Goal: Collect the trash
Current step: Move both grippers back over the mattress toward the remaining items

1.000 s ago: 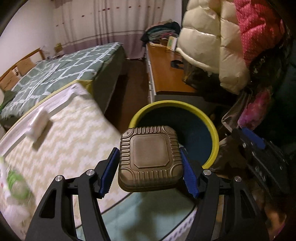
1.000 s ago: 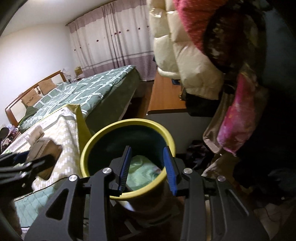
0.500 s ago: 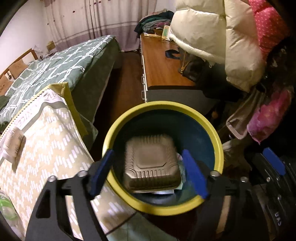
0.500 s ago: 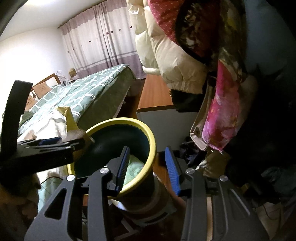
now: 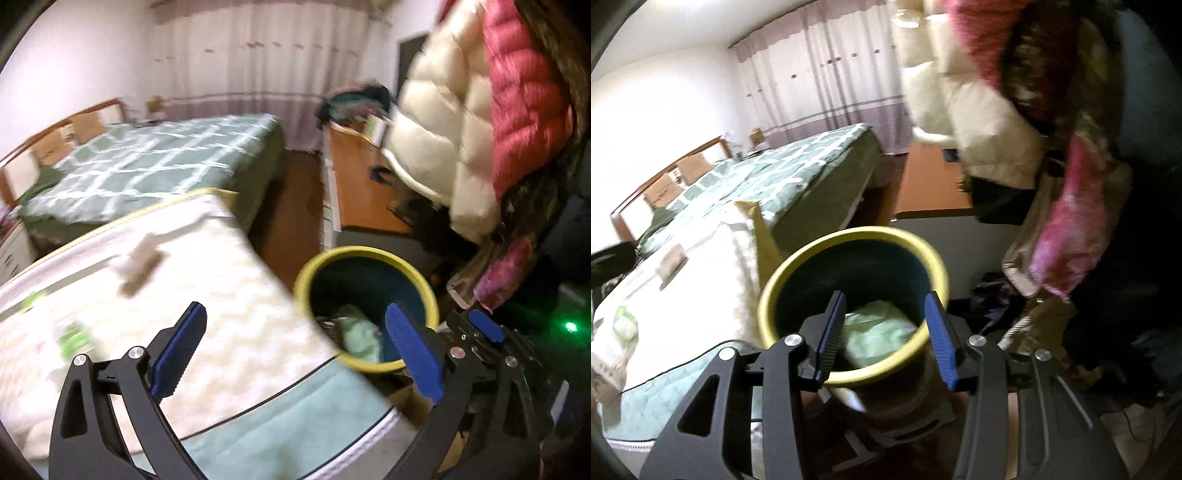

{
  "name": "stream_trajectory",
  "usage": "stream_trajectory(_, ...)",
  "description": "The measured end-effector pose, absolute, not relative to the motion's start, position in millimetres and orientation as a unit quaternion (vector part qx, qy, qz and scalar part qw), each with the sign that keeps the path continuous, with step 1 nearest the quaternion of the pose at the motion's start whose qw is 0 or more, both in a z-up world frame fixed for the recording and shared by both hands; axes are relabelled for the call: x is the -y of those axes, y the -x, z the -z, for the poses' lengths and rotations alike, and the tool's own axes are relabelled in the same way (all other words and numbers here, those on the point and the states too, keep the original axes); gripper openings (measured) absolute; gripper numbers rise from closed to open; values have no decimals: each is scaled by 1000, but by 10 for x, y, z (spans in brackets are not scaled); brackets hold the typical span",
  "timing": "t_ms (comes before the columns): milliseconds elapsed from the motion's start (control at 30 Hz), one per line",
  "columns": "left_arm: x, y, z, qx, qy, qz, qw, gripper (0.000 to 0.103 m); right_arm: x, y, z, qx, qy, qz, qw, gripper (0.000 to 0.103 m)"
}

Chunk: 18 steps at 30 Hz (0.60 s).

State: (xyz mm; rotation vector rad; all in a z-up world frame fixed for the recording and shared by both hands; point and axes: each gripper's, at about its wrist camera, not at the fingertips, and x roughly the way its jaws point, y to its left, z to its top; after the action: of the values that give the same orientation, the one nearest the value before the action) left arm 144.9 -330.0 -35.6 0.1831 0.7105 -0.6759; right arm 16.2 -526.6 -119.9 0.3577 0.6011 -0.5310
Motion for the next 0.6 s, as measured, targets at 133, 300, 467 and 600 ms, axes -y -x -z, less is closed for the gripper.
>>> stream_trajectory(133, 2473, -1327, 176, -324, -71, 259, 907, 96, 4934, -317, 1149, -297, -159, 218, 916, 43)
stream_trajectory(300, 1615, -1173, 25, -303, -56, 185, 933, 96, 4401, -542, 1073, -305, -144, 149, 930, 43)
stream_trajectory(467, 757, -1018, -101, -283, -32, 109, 952, 96, 3736, -766, 943, -310, -116, 65, 941, 43)
stream_trajectory(600, 276, -918, -151, -267, -17, 62, 961, 96, 3175, -953, 834, -313, -98, -8, 945, 44)
